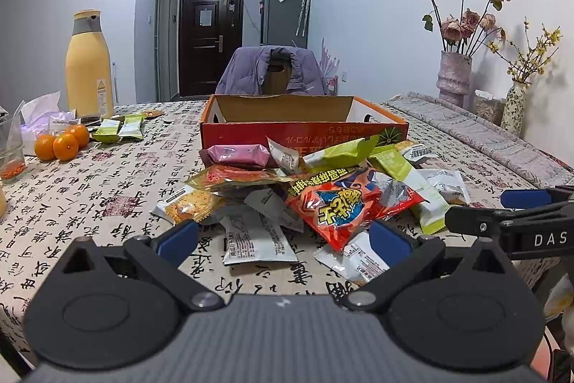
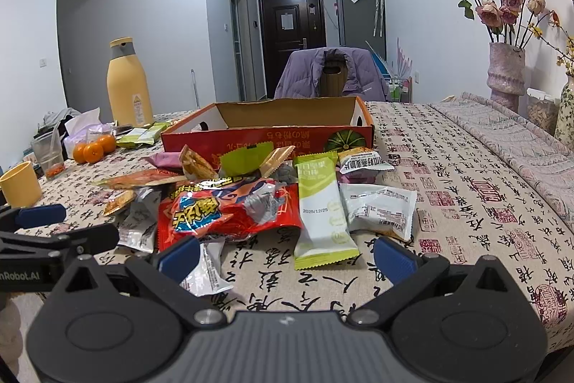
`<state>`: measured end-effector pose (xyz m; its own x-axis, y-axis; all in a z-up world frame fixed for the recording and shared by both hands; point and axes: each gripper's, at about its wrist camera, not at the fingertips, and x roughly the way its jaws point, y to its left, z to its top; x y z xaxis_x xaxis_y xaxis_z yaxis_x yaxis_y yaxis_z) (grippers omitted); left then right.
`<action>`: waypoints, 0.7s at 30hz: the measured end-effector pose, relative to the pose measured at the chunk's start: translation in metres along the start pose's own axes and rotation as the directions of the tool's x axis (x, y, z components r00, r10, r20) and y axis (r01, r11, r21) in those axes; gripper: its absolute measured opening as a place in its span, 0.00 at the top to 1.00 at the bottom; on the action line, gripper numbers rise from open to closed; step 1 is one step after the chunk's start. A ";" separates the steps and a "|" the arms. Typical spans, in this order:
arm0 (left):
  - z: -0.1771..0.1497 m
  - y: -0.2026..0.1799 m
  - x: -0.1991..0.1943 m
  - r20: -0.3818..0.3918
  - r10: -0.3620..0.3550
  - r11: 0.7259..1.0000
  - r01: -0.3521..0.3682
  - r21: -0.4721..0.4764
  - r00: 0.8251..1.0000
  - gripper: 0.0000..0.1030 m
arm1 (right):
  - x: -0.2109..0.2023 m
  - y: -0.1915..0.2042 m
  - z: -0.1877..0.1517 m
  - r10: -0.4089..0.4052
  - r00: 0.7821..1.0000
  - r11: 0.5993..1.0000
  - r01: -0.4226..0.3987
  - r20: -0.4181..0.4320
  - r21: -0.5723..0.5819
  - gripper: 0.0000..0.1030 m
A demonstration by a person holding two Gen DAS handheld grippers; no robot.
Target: Organize snacks
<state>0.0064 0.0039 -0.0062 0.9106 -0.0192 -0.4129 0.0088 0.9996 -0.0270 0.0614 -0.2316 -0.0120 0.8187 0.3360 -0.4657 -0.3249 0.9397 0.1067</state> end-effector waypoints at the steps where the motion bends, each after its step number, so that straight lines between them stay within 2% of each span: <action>1: 0.000 0.000 0.000 0.000 0.000 1.000 0.000 0.000 1.000 0.00 | 0.000 0.000 0.000 0.000 1.000 1.000 0.000 0.000 0.000 0.00; 21: -0.002 0.003 0.000 0.004 -0.003 1.000 0.003 -0.010 1.000 0.00 | 0.000 0.000 0.000 0.000 1.000 1.000 0.000 0.002 -0.001 0.00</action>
<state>0.0056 0.0064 -0.0077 0.9123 -0.0224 -0.4088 0.0076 0.9993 -0.0378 0.0612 -0.2313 -0.0120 0.8198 0.3357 -0.4639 -0.3251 0.9398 0.1055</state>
